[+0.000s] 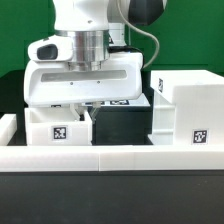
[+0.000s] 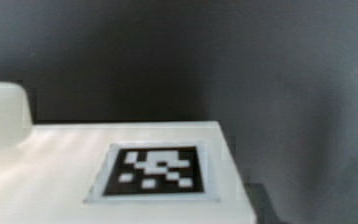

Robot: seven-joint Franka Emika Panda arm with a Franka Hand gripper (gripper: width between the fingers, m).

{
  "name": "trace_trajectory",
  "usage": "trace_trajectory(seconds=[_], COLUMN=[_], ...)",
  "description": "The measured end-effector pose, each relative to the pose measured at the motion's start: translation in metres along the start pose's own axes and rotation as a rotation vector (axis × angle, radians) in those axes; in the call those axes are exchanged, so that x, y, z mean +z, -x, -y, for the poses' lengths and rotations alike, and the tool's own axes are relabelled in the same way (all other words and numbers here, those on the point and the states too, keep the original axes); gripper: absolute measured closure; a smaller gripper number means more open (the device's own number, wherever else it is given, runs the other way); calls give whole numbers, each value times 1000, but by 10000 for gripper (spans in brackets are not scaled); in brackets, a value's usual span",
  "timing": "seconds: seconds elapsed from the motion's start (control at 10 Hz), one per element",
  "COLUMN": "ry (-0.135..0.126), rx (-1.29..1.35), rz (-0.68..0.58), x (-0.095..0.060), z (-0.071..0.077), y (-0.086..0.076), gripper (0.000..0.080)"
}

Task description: Assemble drawer

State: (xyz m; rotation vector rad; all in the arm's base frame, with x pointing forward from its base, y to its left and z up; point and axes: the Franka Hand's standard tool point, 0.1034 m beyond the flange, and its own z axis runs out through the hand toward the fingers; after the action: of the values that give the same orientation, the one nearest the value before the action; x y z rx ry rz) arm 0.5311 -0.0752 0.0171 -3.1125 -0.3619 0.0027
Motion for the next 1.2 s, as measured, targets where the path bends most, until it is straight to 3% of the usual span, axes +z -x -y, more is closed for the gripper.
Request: trace_trajectory(seconds=[0.4, 0.6, 1.2], ry=[17, 1, 8], rx=[-429, -527, -910], rz=[18, 35, 55], x=[-1, -4, -2], z=[9, 3, 3], y=[-1, 4, 5], gripper=[758, 758, 758])
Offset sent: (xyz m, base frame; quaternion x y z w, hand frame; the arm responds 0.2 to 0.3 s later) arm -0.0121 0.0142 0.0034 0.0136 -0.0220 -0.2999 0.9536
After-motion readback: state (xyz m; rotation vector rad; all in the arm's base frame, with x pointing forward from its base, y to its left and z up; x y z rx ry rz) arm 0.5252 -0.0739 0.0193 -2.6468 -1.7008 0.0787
